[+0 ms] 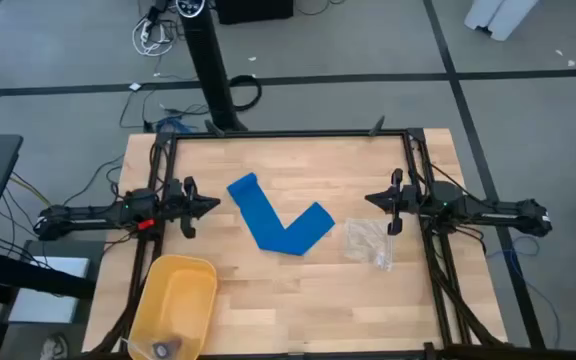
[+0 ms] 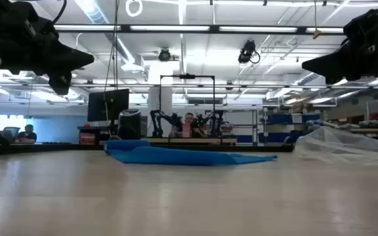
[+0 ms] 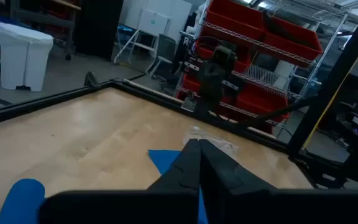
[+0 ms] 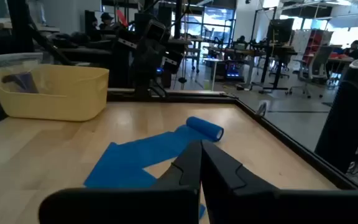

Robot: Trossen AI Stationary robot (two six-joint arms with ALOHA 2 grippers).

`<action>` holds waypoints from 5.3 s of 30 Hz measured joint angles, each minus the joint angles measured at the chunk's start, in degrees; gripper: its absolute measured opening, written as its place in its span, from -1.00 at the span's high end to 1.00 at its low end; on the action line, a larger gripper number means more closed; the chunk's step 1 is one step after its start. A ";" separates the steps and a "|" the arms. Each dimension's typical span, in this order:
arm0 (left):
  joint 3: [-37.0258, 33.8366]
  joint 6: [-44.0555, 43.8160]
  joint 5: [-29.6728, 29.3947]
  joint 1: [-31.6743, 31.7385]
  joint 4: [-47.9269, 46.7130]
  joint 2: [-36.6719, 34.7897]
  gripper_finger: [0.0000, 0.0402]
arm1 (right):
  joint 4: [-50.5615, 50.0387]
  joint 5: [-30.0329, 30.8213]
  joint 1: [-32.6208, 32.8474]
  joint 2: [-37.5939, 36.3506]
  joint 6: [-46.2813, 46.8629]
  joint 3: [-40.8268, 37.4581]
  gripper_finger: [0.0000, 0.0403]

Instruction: Roll bandage

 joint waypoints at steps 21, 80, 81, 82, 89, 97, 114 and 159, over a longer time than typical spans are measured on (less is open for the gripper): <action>0.00 0.01 0.00 0.02 -0.01 -0.01 0.96 | 0.00 -0.01 -0.02 -0.02 0.01 0.00 0.96; 0.00 4.42 -4.48 0.02 5.38 0.03 0.96 | 0.00 -0.02 0.00 0.00 0.02 -0.01 0.96; 0.00 4.40 -4.47 0.02 6.21 0.00 0.96 | 0.00 -0.01 0.00 -0.02 0.02 -0.02 0.96; 0.00 4.55 -4.44 0.03 7.24 -0.01 0.96 | 0.00 -0.01 0.00 -0.01 0.00 -0.02 0.96; 0.00 6.02 5.64 0.04 9.87 1.71 0.96 | 0.01 -0.01 0.00 0.00 0.02 0.00 0.97; 2.31 5.92 8.63 -0.18 20.67 13.77 0.58 | 0.01 -0.01 0.00 -0.01 0.02 -0.01 0.96; 25.44 7.31 4.39 -2.29 20.54 64.12 0.40 | 0.02 -0.02 0.00 -0.02 0.01 -0.01 0.97; 68.87 7.75 9.52 9.14 3.04 114.81 0.40 | 0.01 -0.02 -0.02 0.00 0.00 0.00 0.97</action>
